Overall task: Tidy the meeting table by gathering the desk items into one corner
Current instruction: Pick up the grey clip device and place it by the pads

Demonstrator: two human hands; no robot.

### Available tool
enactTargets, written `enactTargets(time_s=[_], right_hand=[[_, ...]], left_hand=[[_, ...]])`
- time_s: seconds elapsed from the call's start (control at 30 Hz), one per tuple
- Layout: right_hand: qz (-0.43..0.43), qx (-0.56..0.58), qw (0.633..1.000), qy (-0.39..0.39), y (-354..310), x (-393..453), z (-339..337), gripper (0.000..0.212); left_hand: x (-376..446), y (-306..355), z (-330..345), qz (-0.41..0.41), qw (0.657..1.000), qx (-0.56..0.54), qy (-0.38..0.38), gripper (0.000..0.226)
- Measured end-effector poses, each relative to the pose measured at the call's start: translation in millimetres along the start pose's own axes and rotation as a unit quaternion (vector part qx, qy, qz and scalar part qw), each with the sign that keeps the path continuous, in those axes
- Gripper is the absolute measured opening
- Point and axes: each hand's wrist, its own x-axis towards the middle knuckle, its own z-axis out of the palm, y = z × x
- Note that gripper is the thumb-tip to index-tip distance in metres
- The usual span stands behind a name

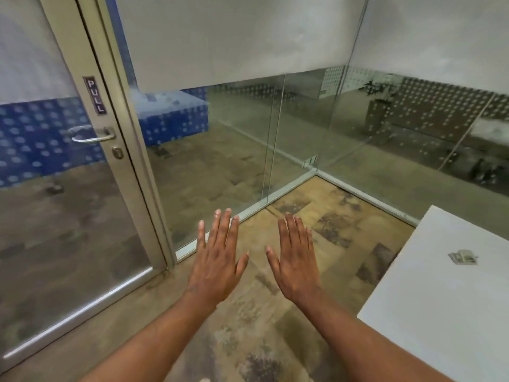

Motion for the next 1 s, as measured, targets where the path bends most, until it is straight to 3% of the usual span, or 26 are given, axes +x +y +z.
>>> enactTargets(time_s=[0.2, 0.33, 0.7, 1.0], right_hand=[[0.057, -0.030, 0.998, 0.025, 26, 96, 26, 0.071], [0.116, -0.052, 0.991, 0.032, 54, 131, 32, 0.073], [0.280, -0.076, 0.956, 0.047, 236, 202, 64, 0.075], [0.348, -0.080, 0.933, 0.046, 382, 267, 55, 0.075]], left_hand=[[128, -34, 43, 0.096, 0.995, -0.033, 0.008, 0.085], [190, -20, 79, 0.140, 0.988, -0.063, -0.010, 0.082], [351, 112, 213, 0.295, 0.947, -0.126, -0.030, 0.085], [490, 228, 269, 0.332, 0.928, -0.162, -0.053, 0.083]])
